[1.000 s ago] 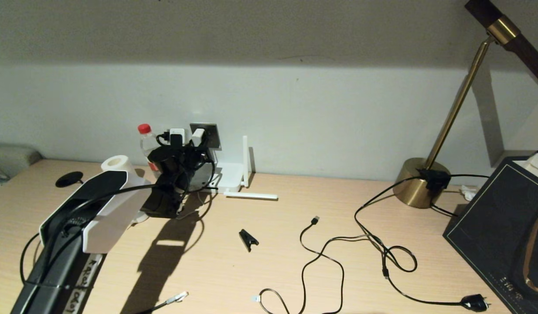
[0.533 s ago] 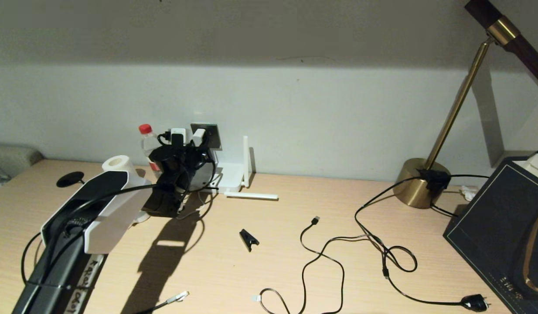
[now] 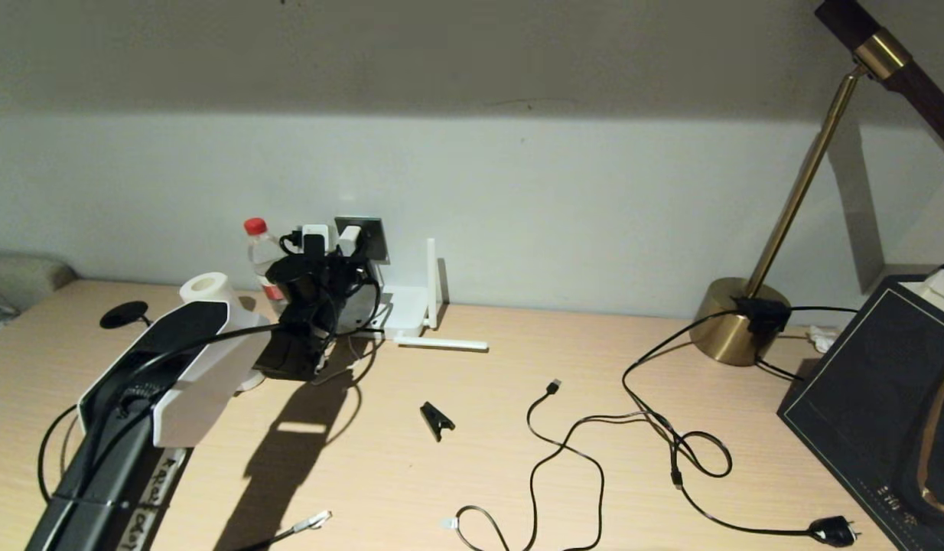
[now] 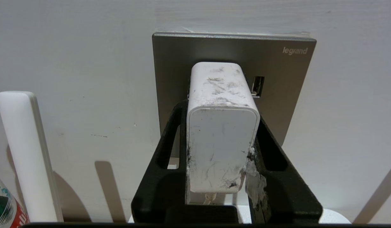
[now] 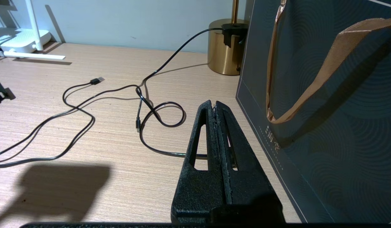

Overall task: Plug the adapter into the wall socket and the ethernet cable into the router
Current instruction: Plug plug into socket

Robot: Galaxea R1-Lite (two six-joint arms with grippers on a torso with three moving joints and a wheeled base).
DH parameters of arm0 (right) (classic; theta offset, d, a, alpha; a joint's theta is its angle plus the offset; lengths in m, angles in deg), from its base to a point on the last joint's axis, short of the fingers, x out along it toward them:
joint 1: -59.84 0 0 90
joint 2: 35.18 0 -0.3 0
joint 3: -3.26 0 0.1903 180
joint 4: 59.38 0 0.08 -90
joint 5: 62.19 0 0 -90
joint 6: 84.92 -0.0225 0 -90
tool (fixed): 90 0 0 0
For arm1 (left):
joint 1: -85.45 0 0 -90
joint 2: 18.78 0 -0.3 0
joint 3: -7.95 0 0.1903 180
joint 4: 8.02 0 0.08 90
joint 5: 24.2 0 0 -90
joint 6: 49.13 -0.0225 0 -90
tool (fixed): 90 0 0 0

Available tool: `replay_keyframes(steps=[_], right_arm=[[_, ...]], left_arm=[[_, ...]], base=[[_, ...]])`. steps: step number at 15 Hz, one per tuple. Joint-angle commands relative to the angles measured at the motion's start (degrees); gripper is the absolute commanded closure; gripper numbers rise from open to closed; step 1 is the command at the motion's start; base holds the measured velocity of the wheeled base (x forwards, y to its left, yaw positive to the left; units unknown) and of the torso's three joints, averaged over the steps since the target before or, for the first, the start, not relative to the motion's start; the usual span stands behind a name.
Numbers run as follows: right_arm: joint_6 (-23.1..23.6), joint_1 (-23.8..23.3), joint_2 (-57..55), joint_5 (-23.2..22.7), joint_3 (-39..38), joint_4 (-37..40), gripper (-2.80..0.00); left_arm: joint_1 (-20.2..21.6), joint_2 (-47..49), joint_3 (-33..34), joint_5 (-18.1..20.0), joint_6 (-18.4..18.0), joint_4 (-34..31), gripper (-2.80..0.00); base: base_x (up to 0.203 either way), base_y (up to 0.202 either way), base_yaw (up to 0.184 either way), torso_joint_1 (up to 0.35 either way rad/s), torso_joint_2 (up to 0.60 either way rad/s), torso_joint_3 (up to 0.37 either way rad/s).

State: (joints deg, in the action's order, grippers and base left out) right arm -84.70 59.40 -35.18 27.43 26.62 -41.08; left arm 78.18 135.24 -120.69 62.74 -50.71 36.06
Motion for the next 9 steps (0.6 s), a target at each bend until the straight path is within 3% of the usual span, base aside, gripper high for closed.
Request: replay_keyframes(steps=[1, 9], right_arm=[[0.0, 0.0, 0.0, -0.1, -2.0, 0.0, 0.00], [0.0, 0.0, 0.0, 0.0, -2.0, 0.0, 0.00]], left_arm=[[0.0, 1.4, -3.5, -1.0, 0.0, 0.2, 0.00], [-0.3, 2.8, -4.3, -2.6, 0.0, -0.3, 0.00]], base=[[0.000, 0.000, 0.000, 0.000, 0.00, 0.000], [0.000, 0.000, 0.000, 0.000, 0.00, 0.000]])
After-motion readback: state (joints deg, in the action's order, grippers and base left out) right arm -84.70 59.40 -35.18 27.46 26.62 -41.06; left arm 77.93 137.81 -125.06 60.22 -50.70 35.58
